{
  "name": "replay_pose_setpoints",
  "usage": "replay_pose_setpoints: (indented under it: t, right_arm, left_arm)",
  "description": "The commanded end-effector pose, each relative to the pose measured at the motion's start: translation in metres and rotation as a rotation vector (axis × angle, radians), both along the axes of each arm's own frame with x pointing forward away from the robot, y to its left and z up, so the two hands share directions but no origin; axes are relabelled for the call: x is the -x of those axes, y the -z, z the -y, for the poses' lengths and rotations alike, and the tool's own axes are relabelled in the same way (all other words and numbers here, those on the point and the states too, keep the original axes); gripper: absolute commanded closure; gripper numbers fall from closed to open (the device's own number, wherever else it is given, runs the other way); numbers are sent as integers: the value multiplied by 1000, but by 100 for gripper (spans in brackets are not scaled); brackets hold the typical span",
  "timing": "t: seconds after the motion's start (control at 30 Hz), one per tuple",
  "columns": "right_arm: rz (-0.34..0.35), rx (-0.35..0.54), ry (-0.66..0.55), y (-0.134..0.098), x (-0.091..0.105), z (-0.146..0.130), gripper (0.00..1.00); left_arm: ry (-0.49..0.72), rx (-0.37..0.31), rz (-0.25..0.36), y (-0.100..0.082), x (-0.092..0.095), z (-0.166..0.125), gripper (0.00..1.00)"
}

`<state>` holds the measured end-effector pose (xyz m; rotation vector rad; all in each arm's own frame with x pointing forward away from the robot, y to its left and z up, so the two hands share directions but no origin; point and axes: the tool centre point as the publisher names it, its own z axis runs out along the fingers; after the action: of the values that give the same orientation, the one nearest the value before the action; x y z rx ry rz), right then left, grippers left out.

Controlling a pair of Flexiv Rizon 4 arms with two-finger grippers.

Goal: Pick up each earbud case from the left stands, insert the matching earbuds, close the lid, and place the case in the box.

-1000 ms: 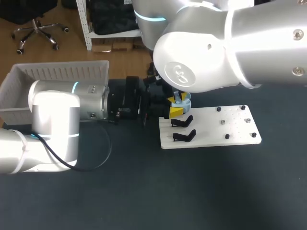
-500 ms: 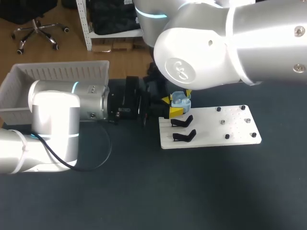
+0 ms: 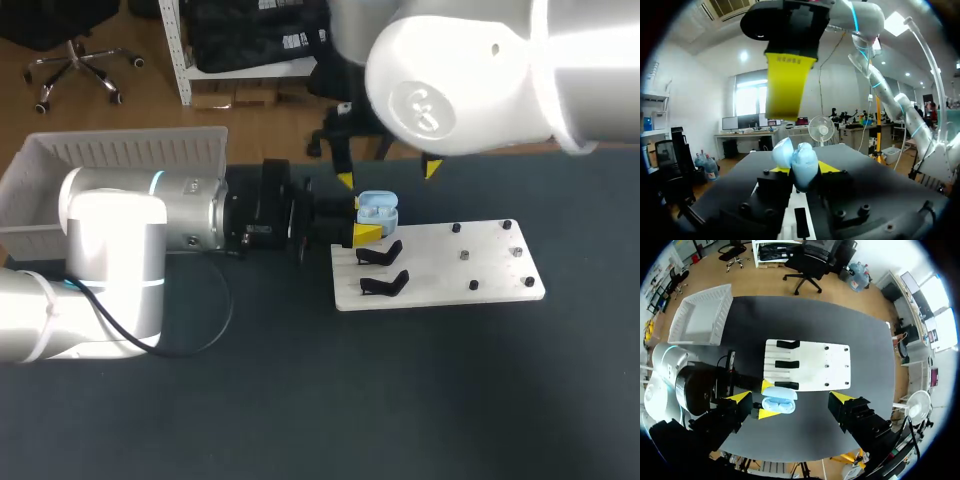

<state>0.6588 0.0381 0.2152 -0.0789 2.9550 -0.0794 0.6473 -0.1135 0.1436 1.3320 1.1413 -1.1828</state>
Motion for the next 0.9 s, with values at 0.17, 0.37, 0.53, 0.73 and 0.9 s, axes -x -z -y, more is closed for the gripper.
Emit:
replay_pose_setpoints:
  t: [0.17, 0.37, 0.53, 0.73, 0.9]
  right_arm:
    - [-21, -105, 110, 4, -18, 27, 0]
    - [-47, -105, 147, 18, -26, 34, 0]
    - [-71, -106, 163, 28, -28, 38, 0]
    - [-85, -101, 165, 35, -23, 36, 0]
    - [-105, -99, 160, 41, -17, 35, 0]
  left_arm:
    - [-2, -1, 0, 0, 0, 0, 100]
    - [-2, -1, 0, 0, 0, 0, 100]
    - [-2, -1, 0, 0, 0, 0, 100]
    - [-2, -1, 0, 0, 0, 0, 100]
    - [-2, -1, 0, 0, 0, 0, 100]
